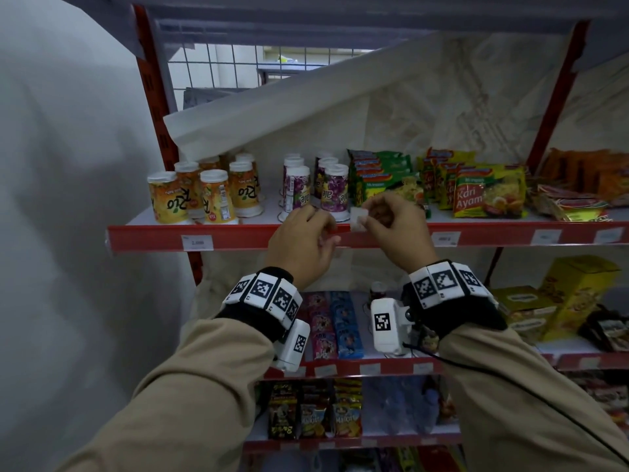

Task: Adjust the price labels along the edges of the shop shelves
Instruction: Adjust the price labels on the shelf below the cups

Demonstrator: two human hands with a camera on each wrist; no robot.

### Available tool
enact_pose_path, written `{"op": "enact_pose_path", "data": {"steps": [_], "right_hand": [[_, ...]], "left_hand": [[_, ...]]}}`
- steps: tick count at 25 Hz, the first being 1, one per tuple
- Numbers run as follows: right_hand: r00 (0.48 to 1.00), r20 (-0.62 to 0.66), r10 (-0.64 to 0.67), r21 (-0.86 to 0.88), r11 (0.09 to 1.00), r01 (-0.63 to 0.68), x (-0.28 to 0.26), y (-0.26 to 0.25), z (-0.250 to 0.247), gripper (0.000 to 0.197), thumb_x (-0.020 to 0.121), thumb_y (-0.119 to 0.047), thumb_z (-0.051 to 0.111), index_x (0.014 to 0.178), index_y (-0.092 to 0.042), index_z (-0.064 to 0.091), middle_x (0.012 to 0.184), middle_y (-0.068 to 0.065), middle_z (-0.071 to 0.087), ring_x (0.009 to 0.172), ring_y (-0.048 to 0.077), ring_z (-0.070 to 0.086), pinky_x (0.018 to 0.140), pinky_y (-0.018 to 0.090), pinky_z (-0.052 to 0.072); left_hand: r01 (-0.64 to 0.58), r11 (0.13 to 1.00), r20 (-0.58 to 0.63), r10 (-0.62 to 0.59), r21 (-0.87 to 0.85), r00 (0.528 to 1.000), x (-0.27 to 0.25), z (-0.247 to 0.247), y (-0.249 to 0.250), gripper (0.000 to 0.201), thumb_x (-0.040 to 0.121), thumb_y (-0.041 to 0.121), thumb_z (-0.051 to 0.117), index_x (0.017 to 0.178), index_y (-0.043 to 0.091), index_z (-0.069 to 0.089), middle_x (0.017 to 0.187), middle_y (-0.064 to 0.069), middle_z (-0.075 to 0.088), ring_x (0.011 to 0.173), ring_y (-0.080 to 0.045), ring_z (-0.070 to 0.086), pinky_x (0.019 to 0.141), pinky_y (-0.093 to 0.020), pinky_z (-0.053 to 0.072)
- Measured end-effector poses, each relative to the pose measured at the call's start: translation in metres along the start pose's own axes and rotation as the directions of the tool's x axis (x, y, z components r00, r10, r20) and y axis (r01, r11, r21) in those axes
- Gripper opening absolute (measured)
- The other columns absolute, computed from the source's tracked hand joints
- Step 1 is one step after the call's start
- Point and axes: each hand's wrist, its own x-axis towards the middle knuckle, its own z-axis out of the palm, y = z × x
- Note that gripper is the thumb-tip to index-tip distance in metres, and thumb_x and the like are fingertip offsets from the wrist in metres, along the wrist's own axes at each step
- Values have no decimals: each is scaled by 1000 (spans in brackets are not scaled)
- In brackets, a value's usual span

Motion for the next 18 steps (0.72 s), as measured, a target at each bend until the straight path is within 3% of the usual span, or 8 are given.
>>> {"op": "enact_pose_path", "data": {"steps": [3, 6, 10, 14, 18], "right_hand": [[995, 14, 102, 297, 949, -102, -4, -3, 5, 22, 85, 0, 65, 100, -12, 56, 89, 5, 65, 81, 17, 65, 72, 27, 55], [991, 73, 116, 391, 911, -135, -9, -5, 13, 17, 86, 3, 62, 101, -4, 58, 97, 20, 64, 87, 24, 62, 81, 35, 53], [995, 94, 40, 254, 965, -63, -11, -6, 14, 11, 87, -4, 64, 97, -3, 61, 93, 18, 66, 83, 30, 63, 78, 40, 52], [992, 54, -115, -77, 990, 119, -7, -7, 5, 4, 88, -15, 63, 91, -15, 65, 79, -4, 64, 72, 13, 61, 67, 32, 51], [990, -9, -139, -66, 988, 138, 1, -7, 7, 6, 89, -13, 62, 90, -17, 65, 84, -5, 65, 81, 10, 60, 75, 34, 53]], "left_hand": [[28, 994, -49, -34, -107, 998, -2, 2, -1, 34, 90, 43, 58, 112, 17, 58, 87, 5, 56, 89, -12, 49, 71, -25, 35], [53, 991, -79, -63, -119, 995, 0, 6, -1, 32, 94, 42, 52, 110, 16, 60, 90, 1, 58, 91, -17, 51, 70, -25, 33], [69, 995, -92, -75, -71, 993, 1, 11, -2, 20, 94, 30, 56, 97, 10, 61, 90, -6, 54, 89, -25, 50, 66, -28, 31], [78, 994, -57, -82, -75, 995, 1, 8, -2, 17, 93, 27, 56, 95, 11, 61, 90, -4, 52, 90, -24, 48, 67, -29, 31], [48, 999, 13, -47, -2, 999, 2, -5, -2, 16, 91, 30, 57, 100, 16, 56, 95, 0, 55, 94, -20, 49, 74, -32, 40]]}}
